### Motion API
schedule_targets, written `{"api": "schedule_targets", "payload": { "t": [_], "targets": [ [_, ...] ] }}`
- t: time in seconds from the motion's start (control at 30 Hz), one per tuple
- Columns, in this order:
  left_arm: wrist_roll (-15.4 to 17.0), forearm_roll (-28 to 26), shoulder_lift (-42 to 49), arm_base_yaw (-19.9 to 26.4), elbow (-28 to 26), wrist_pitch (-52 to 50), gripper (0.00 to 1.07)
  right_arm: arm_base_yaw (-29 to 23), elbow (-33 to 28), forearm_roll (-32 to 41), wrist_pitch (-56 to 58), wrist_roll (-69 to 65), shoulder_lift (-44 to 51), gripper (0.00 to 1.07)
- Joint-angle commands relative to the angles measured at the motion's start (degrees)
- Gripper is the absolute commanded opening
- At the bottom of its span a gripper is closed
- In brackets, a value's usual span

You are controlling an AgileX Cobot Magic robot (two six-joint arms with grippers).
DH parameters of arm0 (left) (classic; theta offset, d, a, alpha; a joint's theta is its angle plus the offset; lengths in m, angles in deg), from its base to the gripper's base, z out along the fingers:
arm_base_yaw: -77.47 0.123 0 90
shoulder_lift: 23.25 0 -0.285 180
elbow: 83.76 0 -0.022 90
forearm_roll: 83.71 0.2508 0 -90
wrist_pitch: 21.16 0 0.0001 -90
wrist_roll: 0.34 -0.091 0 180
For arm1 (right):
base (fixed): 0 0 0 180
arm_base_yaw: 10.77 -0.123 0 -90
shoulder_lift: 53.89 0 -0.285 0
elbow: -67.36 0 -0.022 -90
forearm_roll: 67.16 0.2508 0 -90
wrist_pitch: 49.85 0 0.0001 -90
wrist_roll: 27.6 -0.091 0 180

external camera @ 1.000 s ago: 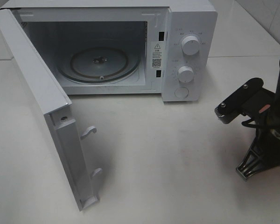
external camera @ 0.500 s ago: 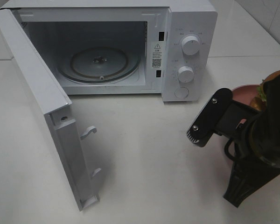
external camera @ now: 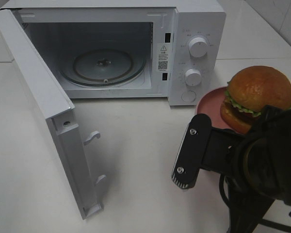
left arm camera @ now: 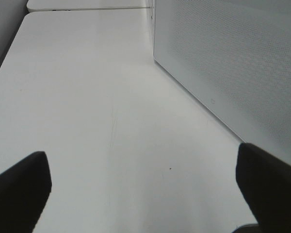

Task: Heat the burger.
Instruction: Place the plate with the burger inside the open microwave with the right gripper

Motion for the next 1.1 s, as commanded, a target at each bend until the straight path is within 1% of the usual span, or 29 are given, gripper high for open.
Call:
{"api": "schedule_targets", "payload": {
  "t": [0.03, 0.2, 0.5, 0.6, 0.63, 0.77, 0.87, 0.93, 1.03, 1.1],
  "targets": [
    [-0.06, 0.00, 0.11, -0.23, 0.11, -0.17, 0.98, -2.75, -0.11, -5.10, 1.49, 3.44, 0.52, 0.01],
    [-0.06, 0.00, 0.11, -0.23, 0.11, -0.17, 0.98, -3.44, -0.11, -5.44, -0.52, 6.70, 0.52, 0.01],
    [-0.06, 0.00, 0.11, -0.23, 0.11, -0.17, 0.98, -3.44, -0.11, -5.90, -6.13, 18.39, 0.52, 0.01],
    [-0.06, 0.00, 0.11, -0.23, 0.11, -0.17, 0.98, -3.44, -0.06, -6.19, -6.59, 20.17, 0.52, 0.01],
    [-0.06, 0.00, 0.11, -0.23, 0.11, -0.17, 0.98, -3.44, -0.06, -7.05, -6.82, 23.15, 0.52, 0.01],
    [-0.06, 0.00, 0.11, -0.23, 0.11, -0.17, 0.98, -3.44, 0.06, -8.14, -6.65, 27.33, 0.52, 0.01],
    [-0.06, 0.00, 0.11, -0.23, 0.11, -0.17, 0.98, -3.44, 0.06, -7.51, -8.37, 28.36, 0.52, 0.01],
    [-0.06, 0.00, 0.11, -0.23, 0.11, -0.17, 0.98, -3.32, 0.06, -7.56, -12.32, 29.74, 0.52, 0.01],
    [-0.06, 0.00, 0.11, -0.23, 0.11, -0.17, 0.98, -3.21, 0.06, -7.68, -13.12, 30.60, 0.52, 0.01],
    [-0.06, 0.00, 0.11, -0.23, 0.11, -0.17, 0.98, -1.83, 0.06, -7.68, -16.10, 33.75, 0.52, 0.01]
  ]
}}
